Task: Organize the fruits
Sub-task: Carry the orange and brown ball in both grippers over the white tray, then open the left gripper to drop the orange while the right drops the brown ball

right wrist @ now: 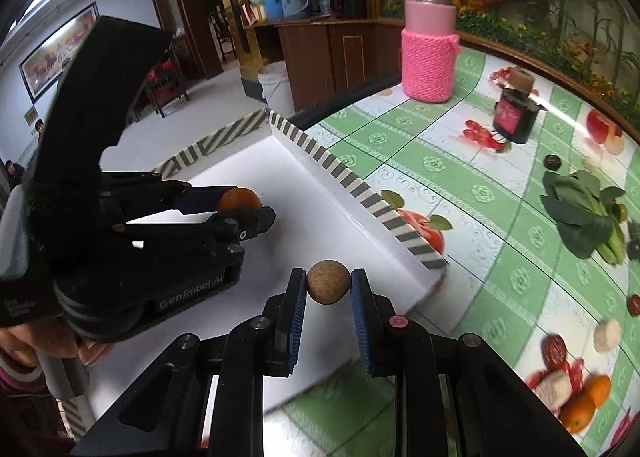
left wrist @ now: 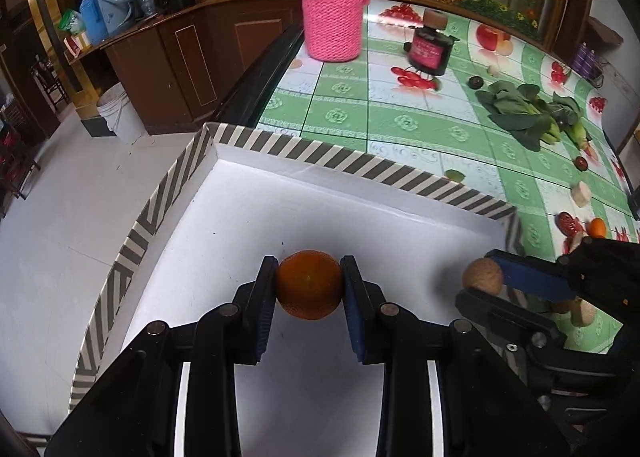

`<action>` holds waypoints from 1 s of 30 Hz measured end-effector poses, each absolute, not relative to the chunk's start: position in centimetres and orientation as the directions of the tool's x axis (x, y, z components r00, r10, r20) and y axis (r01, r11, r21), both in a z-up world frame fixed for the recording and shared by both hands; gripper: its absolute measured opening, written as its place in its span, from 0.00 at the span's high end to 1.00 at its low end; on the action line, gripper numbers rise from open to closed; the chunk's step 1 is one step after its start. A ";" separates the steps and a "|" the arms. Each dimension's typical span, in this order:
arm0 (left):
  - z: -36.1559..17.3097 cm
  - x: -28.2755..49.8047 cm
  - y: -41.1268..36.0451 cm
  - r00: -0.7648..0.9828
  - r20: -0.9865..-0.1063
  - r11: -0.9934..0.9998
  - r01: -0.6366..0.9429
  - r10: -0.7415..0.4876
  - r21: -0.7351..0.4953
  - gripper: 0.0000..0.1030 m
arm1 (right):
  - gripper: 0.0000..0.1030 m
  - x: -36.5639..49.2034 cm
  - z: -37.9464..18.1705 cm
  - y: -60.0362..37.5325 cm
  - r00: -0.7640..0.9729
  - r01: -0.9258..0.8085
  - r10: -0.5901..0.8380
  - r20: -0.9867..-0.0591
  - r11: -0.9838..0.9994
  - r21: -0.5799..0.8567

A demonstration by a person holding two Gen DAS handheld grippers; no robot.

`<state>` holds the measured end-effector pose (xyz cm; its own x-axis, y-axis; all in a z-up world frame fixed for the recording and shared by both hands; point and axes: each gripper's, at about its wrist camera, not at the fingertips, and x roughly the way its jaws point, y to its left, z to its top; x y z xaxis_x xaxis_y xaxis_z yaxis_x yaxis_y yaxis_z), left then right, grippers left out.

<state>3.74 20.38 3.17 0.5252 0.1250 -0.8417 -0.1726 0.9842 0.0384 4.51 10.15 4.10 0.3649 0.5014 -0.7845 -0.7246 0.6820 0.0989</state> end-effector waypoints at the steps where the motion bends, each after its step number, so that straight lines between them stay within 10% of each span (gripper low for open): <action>1: 3.0 3.8 20.5 0.521 -0.844 0.983 -0.178 0.129 0.040 0.72 | 0.78 4.6 4.0 10.5 0.361 -0.728 0.501 -0.786 0.678 0.098; 9: 2.5 4.0 21.0 0.513 -0.845 0.978 -0.200 0.152 0.054 0.69 | 0.77 5.0 2.1 12.0 0.336 -0.743 0.477 -0.812 0.664 0.083; 11: 2.6 3.9 21.0 0.512 -0.843 0.976 -0.208 0.163 0.062 0.46 | 0.75 4.7 2.1 11.8 0.345 -0.744 0.485 -0.804 0.663 0.081; 17: 4.2 2.5 20.6 0.565 -0.804 0.973 -0.220 0.184 0.068 0.27 | 0.67 3.7 3.9 9.6 0.376 -0.725 0.516 -0.770 0.681 0.102; 30: 7.4 -1.7 13.9 0.679 -0.726 0.992 -0.121 0.108 0.035 0.22 | 0.39 -0.2 7.4 -1.3 0.550 -0.597 0.470 -0.690 0.799 0.069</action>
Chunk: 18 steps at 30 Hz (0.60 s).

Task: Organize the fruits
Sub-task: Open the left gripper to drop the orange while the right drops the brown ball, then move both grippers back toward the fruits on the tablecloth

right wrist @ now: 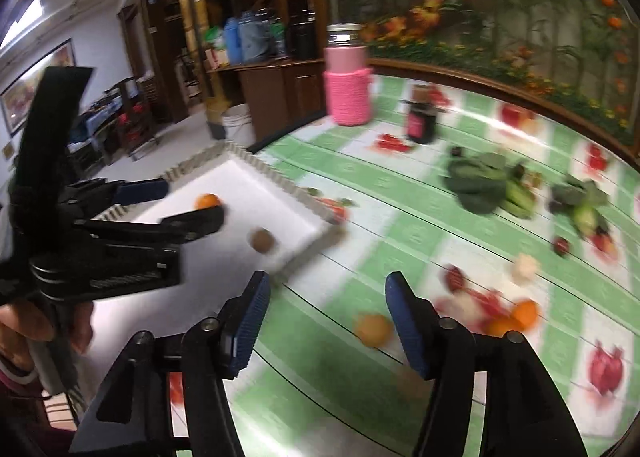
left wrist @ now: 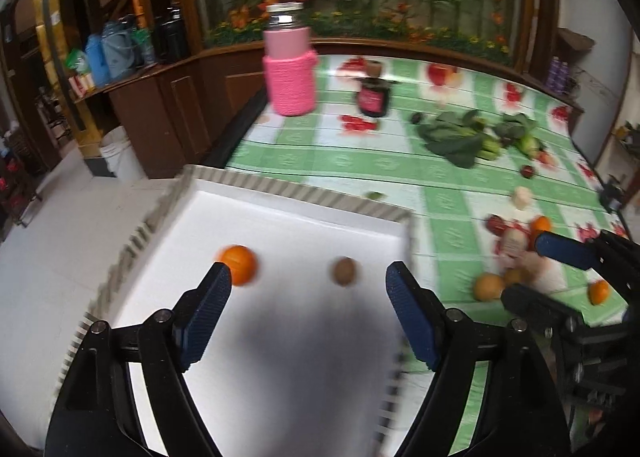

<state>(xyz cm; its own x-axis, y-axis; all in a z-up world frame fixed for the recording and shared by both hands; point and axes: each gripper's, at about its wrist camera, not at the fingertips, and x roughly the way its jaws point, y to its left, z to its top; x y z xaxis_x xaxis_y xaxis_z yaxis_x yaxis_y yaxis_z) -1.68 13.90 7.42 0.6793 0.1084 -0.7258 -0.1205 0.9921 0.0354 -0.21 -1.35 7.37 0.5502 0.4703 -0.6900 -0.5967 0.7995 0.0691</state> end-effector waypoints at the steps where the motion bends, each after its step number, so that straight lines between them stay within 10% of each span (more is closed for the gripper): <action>1: 7.4 -1.8 13.1 0.680 -0.728 0.994 -0.102 0.092 0.030 0.22 | 0.39 -0.4 7.3 -2.2 0.555 -0.586 0.461 -0.692 0.807 0.068; 18: 5.1 -1.0 3.1 0.635 -0.772 0.989 0.137 -0.042 0.059 0.22 | 0.31 -0.4 4.2 -13.9 0.597 -0.431 0.333 -0.730 0.900 0.058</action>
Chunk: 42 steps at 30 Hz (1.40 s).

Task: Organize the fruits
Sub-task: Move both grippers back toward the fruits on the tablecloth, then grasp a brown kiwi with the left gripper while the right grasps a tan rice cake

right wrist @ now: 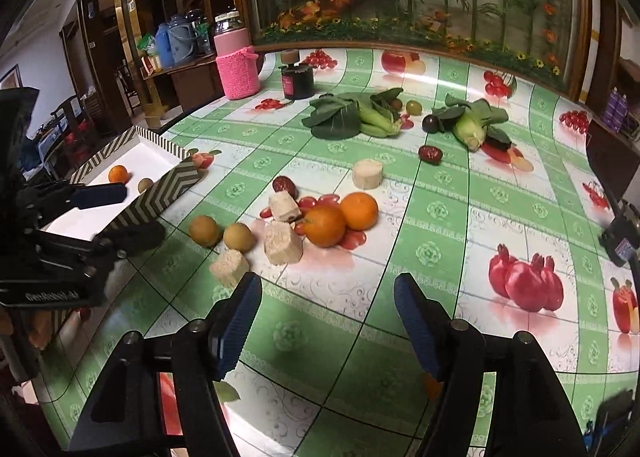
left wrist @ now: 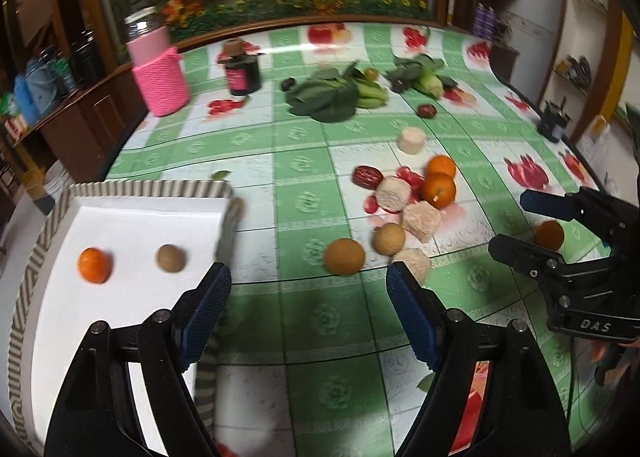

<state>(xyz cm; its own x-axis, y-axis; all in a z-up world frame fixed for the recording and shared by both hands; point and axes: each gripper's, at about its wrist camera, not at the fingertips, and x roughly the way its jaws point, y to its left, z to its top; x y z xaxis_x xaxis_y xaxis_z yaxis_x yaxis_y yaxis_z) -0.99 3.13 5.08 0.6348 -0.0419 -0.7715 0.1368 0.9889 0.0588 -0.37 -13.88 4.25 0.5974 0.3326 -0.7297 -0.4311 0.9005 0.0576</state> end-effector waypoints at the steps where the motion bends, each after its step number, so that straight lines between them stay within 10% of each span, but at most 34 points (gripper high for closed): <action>1: 4.8 -0.7 2.9 0.627 -0.778 0.987 0.143 -0.038 0.067 0.22 | 0.31 -0.4 4.1 -13.9 0.593 -0.434 0.336 -0.732 0.899 0.061; 10: 3.1 1.0 2.3 0.579 -0.810 0.977 0.209 -0.091 0.040 0.23 | 0.33 -0.7 3.4 -13.3 0.558 -0.465 0.371 -0.742 0.881 0.091; 19: 1.6 2.4 2.5 0.547 -0.830 0.979 0.204 -0.108 0.007 0.76 | 0.34 -0.7 3.1 -12.5 0.535 -0.492 0.388 -0.750 0.865 0.097; 42: 5.1 -1.7 6.7 0.610 -0.783 0.991 0.122 -0.123 -0.060 0.75 | 0.72 0.3 1.4 -6.2 0.452 -0.584 0.414 -0.790 0.807 0.089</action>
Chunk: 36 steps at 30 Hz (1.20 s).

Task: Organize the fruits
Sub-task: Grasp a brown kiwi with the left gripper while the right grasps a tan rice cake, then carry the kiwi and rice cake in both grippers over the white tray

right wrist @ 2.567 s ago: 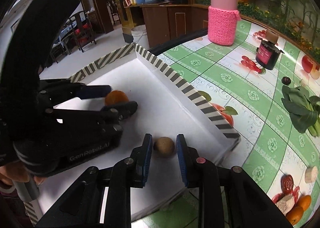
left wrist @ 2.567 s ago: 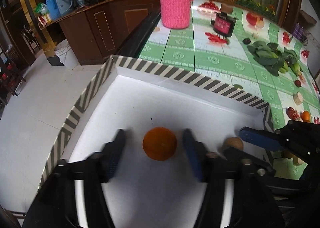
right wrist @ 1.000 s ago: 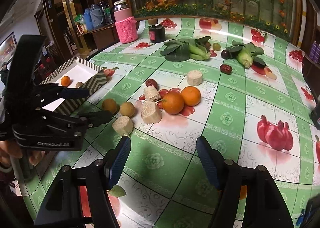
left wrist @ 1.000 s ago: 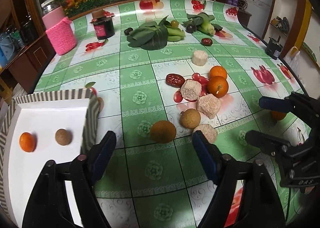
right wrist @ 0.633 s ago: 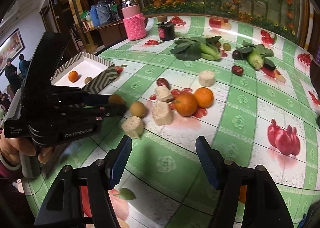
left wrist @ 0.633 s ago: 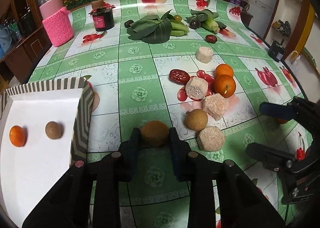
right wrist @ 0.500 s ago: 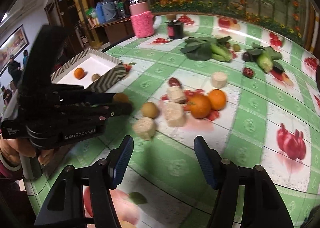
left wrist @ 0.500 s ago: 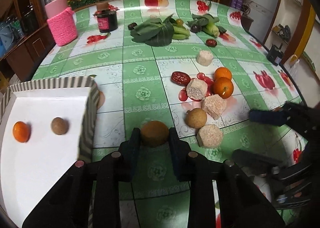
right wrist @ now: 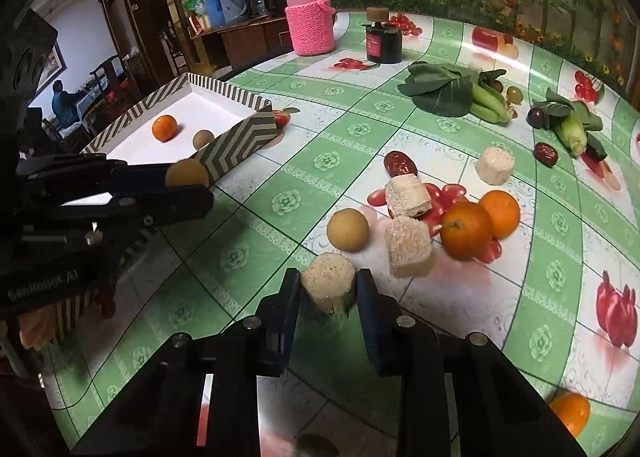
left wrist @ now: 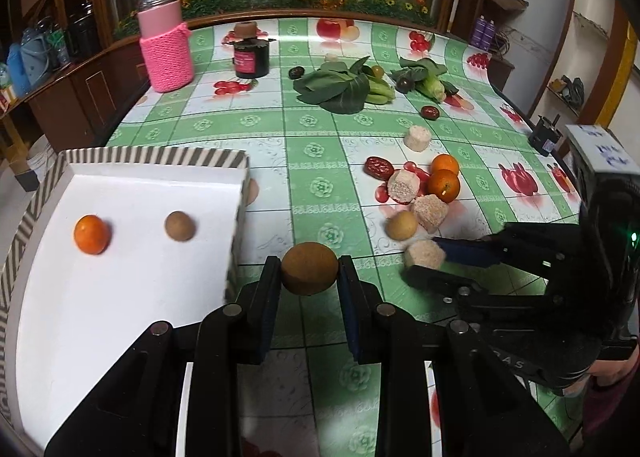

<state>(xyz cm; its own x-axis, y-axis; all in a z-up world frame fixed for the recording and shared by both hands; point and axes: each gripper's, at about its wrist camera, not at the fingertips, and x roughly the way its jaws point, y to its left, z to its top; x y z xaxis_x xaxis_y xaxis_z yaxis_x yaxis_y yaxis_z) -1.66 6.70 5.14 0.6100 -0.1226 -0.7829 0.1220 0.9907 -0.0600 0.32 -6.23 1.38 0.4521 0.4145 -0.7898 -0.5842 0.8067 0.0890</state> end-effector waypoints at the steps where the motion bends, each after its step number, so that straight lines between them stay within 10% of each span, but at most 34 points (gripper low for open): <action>1: 5.2 -1.8 6.9 0.614 -0.780 0.992 0.114 -0.118 -0.060 0.75 | 0.72 0.1 1.4 -6.3 0.457 -0.582 0.407 -0.791 0.809 0.081; 36: 7.4 -5.4 15.4 0.676 -0.736 0.997 -0.076 0.050 -0.002 0.75 | 0.72 -4.2 8.3 -0.1 0.498 -0.674 0.536 -0.682 0.734 0.084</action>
<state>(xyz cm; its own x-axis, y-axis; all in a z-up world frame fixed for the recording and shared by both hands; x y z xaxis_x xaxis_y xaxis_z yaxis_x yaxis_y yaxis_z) -5.42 15.42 7.45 0.6756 0.0499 -0.7356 -0.0763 0.9971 -0.0024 -4.22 -0.05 8.33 0.4983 0.5356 -0.6818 -0.6736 0.7342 0.0844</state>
